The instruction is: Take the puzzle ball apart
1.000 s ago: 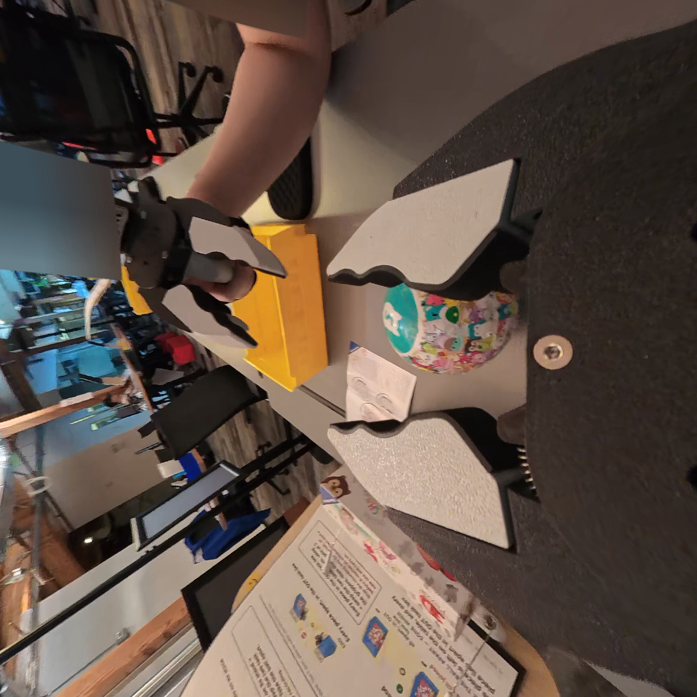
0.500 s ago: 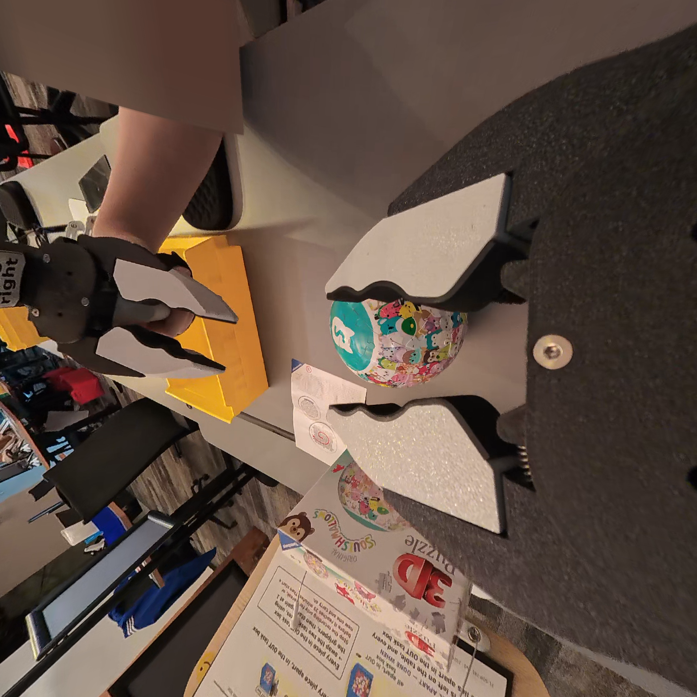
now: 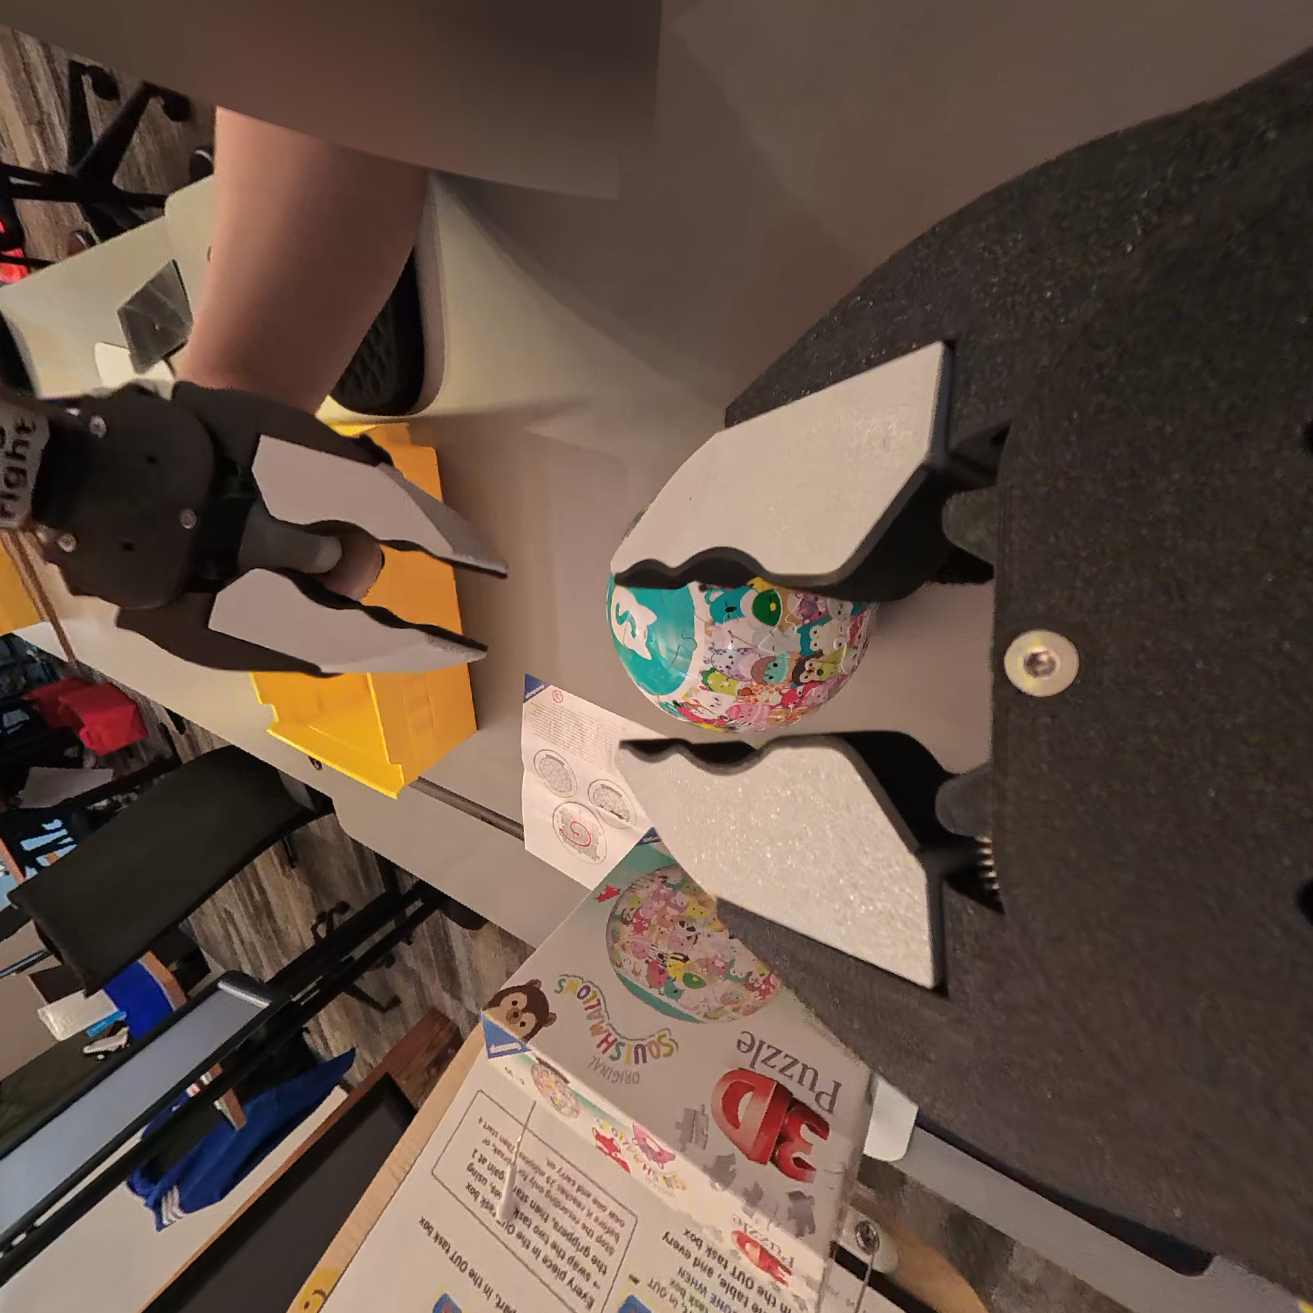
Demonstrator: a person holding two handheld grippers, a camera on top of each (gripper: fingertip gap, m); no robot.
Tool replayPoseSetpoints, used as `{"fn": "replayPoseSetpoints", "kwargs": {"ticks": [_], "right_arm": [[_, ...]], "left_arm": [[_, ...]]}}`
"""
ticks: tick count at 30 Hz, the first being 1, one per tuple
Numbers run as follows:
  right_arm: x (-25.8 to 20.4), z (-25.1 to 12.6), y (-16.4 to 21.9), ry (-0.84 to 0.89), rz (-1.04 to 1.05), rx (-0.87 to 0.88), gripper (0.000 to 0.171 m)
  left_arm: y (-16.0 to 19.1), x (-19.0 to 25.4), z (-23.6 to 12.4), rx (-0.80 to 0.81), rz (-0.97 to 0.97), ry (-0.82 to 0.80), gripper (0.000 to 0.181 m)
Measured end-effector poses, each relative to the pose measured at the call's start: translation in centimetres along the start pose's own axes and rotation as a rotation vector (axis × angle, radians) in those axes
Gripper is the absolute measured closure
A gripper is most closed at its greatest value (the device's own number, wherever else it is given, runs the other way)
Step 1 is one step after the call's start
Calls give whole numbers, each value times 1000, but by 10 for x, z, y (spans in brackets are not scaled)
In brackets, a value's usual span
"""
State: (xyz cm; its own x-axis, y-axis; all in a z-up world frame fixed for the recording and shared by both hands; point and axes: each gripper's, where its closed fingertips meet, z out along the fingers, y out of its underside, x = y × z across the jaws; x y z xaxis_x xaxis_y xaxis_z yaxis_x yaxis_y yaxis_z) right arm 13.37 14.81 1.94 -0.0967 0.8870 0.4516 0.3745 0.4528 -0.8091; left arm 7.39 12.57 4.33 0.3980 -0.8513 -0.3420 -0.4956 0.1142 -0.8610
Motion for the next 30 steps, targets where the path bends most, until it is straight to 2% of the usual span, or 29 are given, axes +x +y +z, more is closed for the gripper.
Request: {"fn": "replayPoseSetpoints", "kwargs": {"ticks": [6, 13, 18, 24, 30], "right_arm": [[-5, 15, 17, 14, -49, -113, 133], [-6, 24, 17, 38, -128, -113, 128], [-5, 27, 18, 101, -275, -136, 124], [-6, 30, 21, 102, -288, -154, 124], [-7, 34, 22, 113, -331, -171, 123]], "left_arm": [[18, -3, 20, -24, -77, 54, 137], [28, -8, 30, -9, -167, 107, 138], [30, -3, 32, -16, -269, 181, 143], [44, 0, 34, -81, -240, 190, 145], [42, 8, 37, -64, -248, 249, 148]]}}
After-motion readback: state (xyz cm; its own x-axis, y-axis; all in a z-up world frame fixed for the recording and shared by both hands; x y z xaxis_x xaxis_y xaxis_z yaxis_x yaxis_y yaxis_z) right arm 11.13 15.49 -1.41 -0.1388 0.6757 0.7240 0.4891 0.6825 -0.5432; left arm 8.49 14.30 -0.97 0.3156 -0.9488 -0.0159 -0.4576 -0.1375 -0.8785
